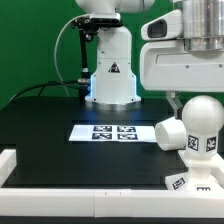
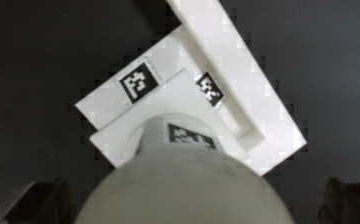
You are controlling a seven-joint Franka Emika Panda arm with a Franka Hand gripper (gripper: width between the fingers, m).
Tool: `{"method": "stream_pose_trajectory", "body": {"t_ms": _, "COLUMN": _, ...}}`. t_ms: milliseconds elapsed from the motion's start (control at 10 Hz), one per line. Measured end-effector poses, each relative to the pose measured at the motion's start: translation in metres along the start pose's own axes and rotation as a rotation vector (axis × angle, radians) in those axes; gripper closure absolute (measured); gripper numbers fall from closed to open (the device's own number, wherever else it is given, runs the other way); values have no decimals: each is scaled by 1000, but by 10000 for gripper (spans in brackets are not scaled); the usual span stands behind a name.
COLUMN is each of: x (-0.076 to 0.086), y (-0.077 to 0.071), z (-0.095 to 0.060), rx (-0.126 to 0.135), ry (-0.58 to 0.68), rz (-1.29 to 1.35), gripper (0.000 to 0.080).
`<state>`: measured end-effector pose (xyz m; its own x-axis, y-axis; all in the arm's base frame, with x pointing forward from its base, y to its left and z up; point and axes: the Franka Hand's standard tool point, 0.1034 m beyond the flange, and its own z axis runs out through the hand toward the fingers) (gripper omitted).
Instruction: Assemble lamp
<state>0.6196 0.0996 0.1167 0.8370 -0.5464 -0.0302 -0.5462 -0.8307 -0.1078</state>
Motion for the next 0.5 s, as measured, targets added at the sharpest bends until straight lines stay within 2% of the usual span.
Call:
{"method": "stream_pose_trajectory", "body": {"t_ms": 300, "x": 1, "y": 1, "z": 0, "rx": 0, "ry": 0, "rz": -198, "gripper": 101}}
{"method": "stream_pose_trajectory", "body": {"t_ms": 400, "x": 1, "y": 1, "z": 0, "rx": -10, "ry": 5, "rz": -339, "gripper": 101}}
{"method": "stream_pose_trajectory", "body": {"t_ms": 500, "x": 1, "y": 1, "z": 0, "rx": -37, "ry": 15, "rz": -535, "gripper": 101}}
